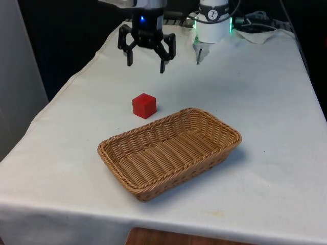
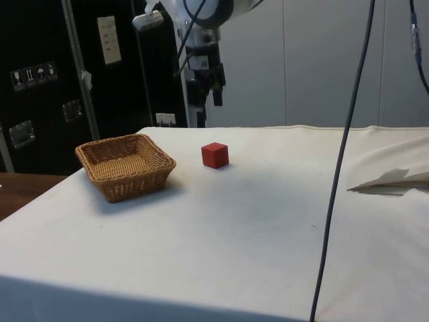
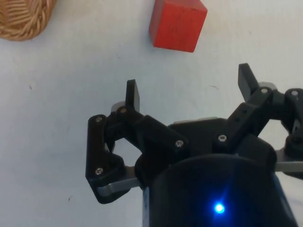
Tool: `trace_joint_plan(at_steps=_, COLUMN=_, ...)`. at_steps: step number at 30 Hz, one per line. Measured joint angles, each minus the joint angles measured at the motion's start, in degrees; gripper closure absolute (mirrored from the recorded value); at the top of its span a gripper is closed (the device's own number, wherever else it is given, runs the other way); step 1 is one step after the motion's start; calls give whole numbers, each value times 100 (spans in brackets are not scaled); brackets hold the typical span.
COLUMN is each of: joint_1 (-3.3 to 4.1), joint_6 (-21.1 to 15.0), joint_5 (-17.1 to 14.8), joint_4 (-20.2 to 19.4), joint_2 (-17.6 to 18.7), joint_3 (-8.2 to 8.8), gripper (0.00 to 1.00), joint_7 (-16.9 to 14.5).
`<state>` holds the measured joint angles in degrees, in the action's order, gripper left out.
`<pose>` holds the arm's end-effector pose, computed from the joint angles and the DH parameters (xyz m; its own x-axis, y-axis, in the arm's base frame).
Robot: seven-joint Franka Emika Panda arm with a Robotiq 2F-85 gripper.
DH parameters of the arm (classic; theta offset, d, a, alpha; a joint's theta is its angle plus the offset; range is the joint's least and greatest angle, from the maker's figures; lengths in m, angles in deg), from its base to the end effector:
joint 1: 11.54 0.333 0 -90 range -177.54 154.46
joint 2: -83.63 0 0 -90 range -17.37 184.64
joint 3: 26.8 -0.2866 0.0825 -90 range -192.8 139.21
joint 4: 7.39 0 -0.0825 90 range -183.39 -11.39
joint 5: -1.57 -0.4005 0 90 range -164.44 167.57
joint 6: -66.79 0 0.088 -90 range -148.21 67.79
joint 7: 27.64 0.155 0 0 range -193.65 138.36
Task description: Pick up the cube and place it into the basket.
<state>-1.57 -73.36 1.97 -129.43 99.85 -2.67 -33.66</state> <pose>0.5646 -0.1490 0.2038 0.9924 -0.1156 0.0428 -0.1201 -0.9850 0.1241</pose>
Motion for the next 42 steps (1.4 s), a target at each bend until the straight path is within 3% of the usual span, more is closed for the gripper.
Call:
trace_joint_plan(at_steps=26, joint_1=6, joint_6=-751, joint_5=-57, joint_4=-120, joint_2=630, joint_3=-11, gripper=0, joint_7=991)
trace_joint_plan(at_steps=42, joint_1=-6, joint_6=-1008, joint_5=-596, joint_4=-80, joint_2=934, joint_3=-17, gripper=0, joint_7=1060)
